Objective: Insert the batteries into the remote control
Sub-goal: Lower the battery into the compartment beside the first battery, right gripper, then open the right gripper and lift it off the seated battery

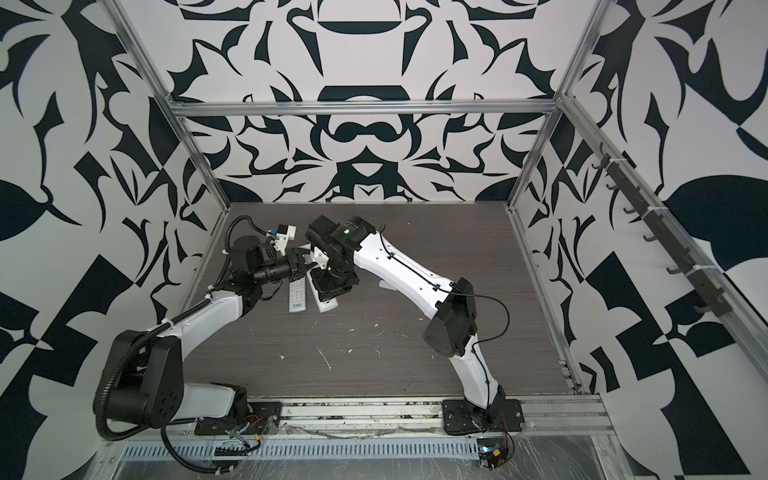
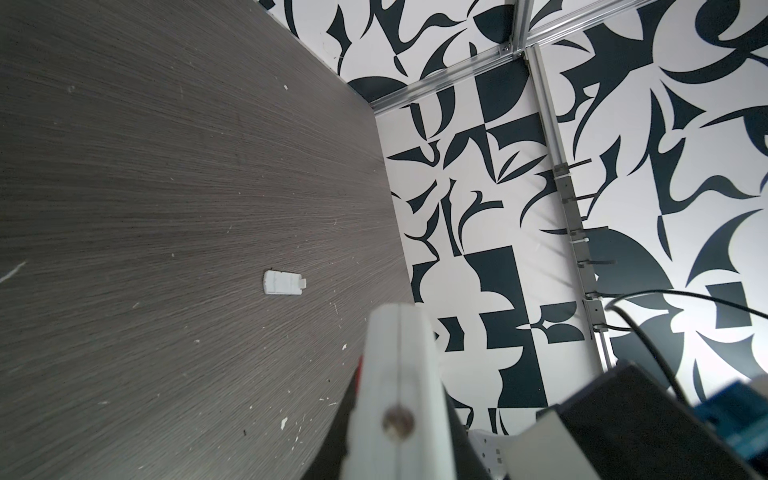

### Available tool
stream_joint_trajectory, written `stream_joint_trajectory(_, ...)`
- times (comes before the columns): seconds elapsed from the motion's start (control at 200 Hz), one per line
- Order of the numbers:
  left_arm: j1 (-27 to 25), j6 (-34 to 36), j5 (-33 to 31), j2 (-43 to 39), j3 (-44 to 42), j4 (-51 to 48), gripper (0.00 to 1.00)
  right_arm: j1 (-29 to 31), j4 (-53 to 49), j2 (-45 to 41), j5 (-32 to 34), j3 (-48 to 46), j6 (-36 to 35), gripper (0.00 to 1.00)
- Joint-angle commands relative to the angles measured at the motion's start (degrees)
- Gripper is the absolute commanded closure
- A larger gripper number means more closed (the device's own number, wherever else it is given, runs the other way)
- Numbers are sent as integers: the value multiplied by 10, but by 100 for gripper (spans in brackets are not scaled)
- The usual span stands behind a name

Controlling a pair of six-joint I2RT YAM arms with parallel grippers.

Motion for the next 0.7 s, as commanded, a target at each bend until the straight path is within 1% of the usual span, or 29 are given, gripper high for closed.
stream_joint_trajectory(0.0,-2,-28,20,9,-4,54,100,2,-29,-3,23,31,-9,66)
stream_joint_trajectory(0.185,-1,-43,27,21,-2,78,100,2,-63,2,49,66,-18,60)
stream_joint_trajectory(0.245,-2,-46,29,24,-1,79,100,3,-76,5,55,83,-22,57)
stream_joint_trajectory(0.42,-2,-48,35,29,4,81,100,5,-96,10,60,118,-31,54)
stream_joint_trajectory(0.505,-2,-51,37,32,4,82,100,11,-109,9,71,146,-50,53)
stream_joint_trajectory(0.55,-2,-54,41,32,5,83,100,17,-109,1,78,156,-71,53)
stream_joint_trajectory(0.6,-2,-56,46,32,8,83,100,26,-106,-15,82,158,-112,53)
stream_joint_trajectory(0.695,-2,-56,62,30,18,73,100,49,-84,-68,98,117,-210,54)
